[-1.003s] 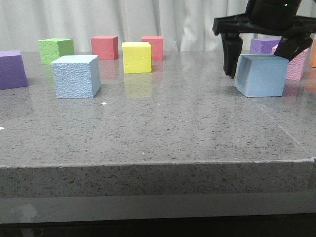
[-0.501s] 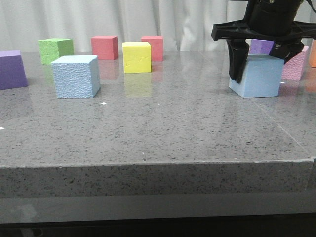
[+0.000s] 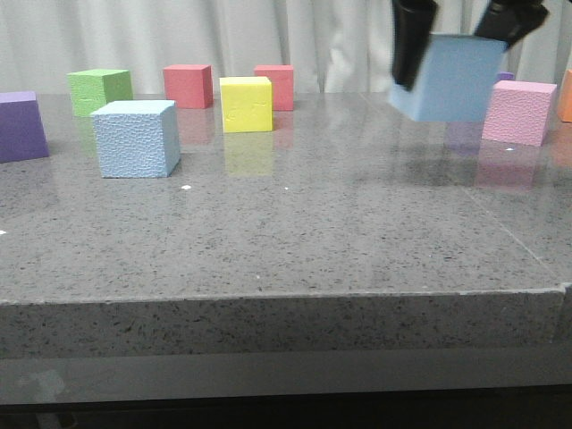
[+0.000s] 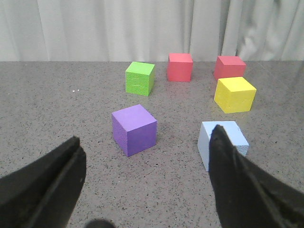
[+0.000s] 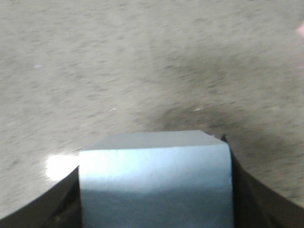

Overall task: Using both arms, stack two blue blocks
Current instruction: 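Lift the light-blue cube and carry it toward the table center, then set the cube down, open the right gripper and withdraw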

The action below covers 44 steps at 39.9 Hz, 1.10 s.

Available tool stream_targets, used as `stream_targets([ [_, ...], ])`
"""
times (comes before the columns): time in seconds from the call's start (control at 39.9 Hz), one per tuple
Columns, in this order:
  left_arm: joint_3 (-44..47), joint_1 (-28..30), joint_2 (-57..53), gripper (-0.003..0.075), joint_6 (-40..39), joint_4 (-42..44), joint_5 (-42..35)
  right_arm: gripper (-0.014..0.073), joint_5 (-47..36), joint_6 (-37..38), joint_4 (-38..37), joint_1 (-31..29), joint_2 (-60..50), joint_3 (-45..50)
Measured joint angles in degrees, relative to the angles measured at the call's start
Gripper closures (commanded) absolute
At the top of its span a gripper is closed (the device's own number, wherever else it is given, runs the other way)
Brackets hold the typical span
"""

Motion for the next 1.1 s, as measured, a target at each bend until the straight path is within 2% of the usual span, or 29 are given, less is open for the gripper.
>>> stream_targets([
  [0.18,0.0,0.0,0.0,0.0191,0.0,0.0,0.0,0.0127,-0.2,7.9,-1.8,6.7,0.3,0.0],
  [0.28,0.0,0.0,0.0,0.0191,0.0,0.0,0.0,0.0127,-0.7,13.3,-5.5,10.1,1.6,0.0],
  [0.5,0.0,0.0,0.0,0.0191,0.0,0.0,0.0,0.0124,-0.5,23.4,-13.1,14.2,7.1,-3.9],
  [0.65,0.0,0.0,0.0,0.0191,0.0,0.0,0.0,0.0090,0.5,25.1,-14.6,14.4,10.8,-6.9],
  [0.83,0.0,0.0,0.0,0.0191,0.0,0.0,0.0,-0.0057,0.5,25.5,-14.7,14.4,13.3,-7.9],
  [1.1,0.0,0.0,0.0,0.0191,0.0,0.0,0.0,-0.0062,-0.4,25.9,-14.8,14.4,13.6,-7.9],
])
